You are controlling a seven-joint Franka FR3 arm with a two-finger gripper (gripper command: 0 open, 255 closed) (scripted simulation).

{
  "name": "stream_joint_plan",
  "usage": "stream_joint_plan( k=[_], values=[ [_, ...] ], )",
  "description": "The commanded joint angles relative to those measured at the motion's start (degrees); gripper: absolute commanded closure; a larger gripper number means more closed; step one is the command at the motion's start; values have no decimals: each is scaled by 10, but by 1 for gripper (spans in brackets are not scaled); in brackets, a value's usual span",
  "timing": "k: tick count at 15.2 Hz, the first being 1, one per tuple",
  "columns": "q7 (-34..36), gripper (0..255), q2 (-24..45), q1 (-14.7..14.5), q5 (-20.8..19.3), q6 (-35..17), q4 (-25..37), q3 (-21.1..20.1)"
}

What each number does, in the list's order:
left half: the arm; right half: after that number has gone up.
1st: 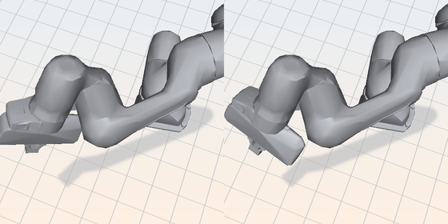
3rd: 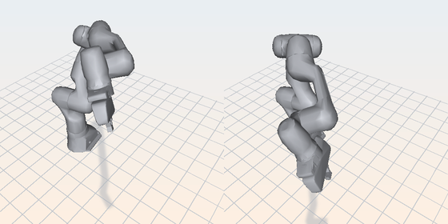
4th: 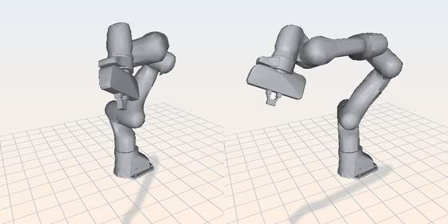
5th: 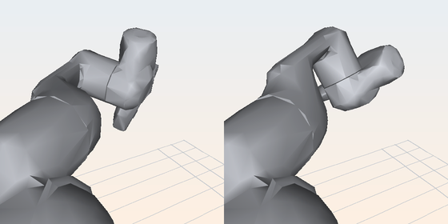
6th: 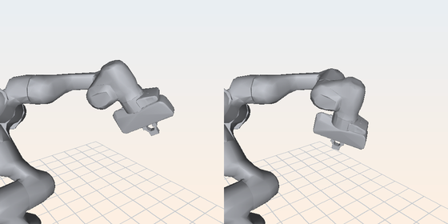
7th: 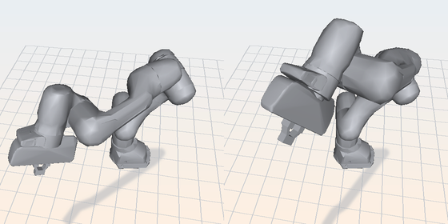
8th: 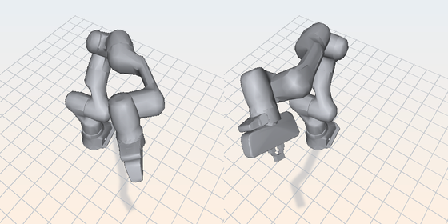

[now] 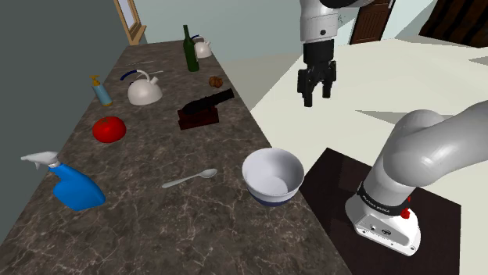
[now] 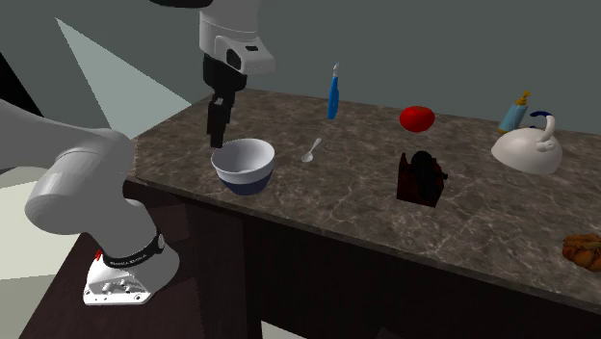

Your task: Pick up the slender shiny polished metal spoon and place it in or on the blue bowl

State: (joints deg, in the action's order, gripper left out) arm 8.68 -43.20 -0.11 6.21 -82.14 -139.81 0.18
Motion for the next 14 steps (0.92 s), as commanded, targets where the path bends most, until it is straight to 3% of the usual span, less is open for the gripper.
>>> stream_joint_plan(
  k=[1, 8, 14],
  values=[
    [0, 0, 0, 0, 0, 0, 0, 0],
    [94, 0, 102, -18, 46, -103, 7, -79],
    [175, 0, 217, -27, 59, -185, 45, -139]
  ],
)
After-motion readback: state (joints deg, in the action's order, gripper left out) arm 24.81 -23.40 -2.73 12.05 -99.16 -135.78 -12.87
